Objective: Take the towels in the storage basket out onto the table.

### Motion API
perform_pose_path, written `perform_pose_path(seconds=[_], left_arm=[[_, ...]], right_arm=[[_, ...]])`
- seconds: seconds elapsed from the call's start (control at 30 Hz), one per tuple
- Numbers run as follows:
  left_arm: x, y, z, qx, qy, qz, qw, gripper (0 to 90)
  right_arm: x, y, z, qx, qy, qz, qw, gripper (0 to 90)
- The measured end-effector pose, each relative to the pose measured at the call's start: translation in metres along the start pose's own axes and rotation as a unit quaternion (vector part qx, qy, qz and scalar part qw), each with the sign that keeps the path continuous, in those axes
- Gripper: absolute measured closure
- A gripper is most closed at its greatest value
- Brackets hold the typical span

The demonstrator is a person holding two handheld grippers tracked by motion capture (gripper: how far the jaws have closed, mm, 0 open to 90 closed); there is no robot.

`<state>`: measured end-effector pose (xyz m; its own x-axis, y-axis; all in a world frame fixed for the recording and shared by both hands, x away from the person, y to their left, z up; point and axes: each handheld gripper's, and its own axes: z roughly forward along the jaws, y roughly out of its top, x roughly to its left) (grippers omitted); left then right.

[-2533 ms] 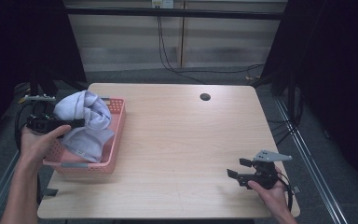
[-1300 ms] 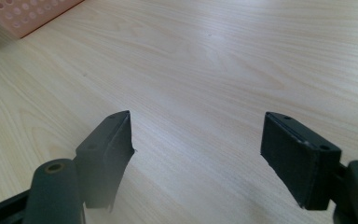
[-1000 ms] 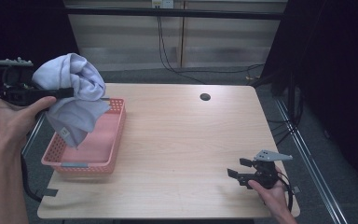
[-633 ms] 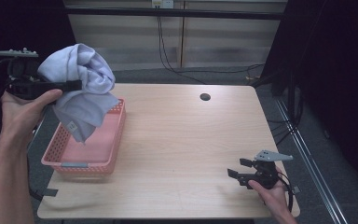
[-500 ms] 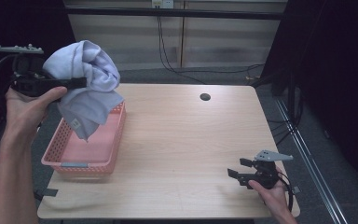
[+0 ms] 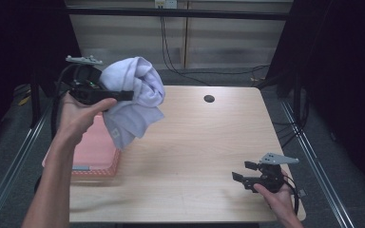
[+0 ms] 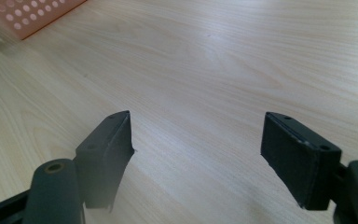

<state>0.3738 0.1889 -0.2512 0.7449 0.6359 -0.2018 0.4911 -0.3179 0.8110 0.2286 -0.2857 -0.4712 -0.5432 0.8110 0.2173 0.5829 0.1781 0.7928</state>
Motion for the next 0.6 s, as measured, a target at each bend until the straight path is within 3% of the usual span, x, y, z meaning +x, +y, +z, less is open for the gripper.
perform_pose_path(seconds=[0.17, 0.23, 0.27, 0.3, 0.33, 0.37, 0.4, 0.43, 0.47, 0.6], left_arm=[[-0.017, -0.008, 0.033, 0.013, -0.033, 0.005, 0.9993, 59.5], [-0.023, -0.012, 0.047, 0.025, -0.039, 0.005, 0.9989, 59.3], [-0.029, -0.017, 0.058, 0.040, -0.035, 0.015, 0.9985, 59.1], [-0.029, -0.017, 0.058, 0.040, -0.035, 0.015, 0.9985, 58.9], [-0.035, -0.026, 0.074, 0.049, -0.039, 0.014, 0.9979, 58.7], [-0.035, -0.026, 0.074, 0.049, -0.039, 0.014, 0.9979, 58.7], [-0.037, -0.031, 0.081, 0.057, -0.047, 0.012, 0.9972, 58.6], [-0.044, -0.049, 0.105, 0.080, -0.050, 0.014, 0.9954, 58.5], [-0.044, -0.049, 0.105, 0.080, -0.050, 0.014, 0.9954, 58.3], [-0.053, -0.073, 0.135, 0.099, -0.085, 0.008, 0.9915, 58.1]], right_arm=[[0.000, 0.000, 0.000, 0.000, 0.000, 0.000, 1.0000, 24.7], [0.000, 0.000, 0.000, -0.001, 0.000, -0.001, 1.0000, 24.7], [0.000, 0.000, -0.001, -0.001, 0.001, -0.002, 1.0000, 24.7], [0.000, 0.000, -0.001, -0.001, 0.001, -0.002, 1.0000, 24.7], [0.000, 0.000, -0.001, -0.001, 0.000, -0.002, 1.0000, 24.7], [0.000, 0.000, -0.001, -0.001, 0.000, -0.002, 1.0000, 24.7], [0.000, 0.000, -0.002, -0.001, 0.000, -0.002, 1.0000, 24.7], [-0.001, 0.000, -0.002, -0.001, -0.001, -0.002, 1.0000, 24.7], [-0.001, 0.000, -0.002, -0.001, -0.001, -0.002, 1.0000, 24.7], [-0.001, 0.000, -0.002, -0.003, -0.001, -0.003, 1.0000, 24.7]])
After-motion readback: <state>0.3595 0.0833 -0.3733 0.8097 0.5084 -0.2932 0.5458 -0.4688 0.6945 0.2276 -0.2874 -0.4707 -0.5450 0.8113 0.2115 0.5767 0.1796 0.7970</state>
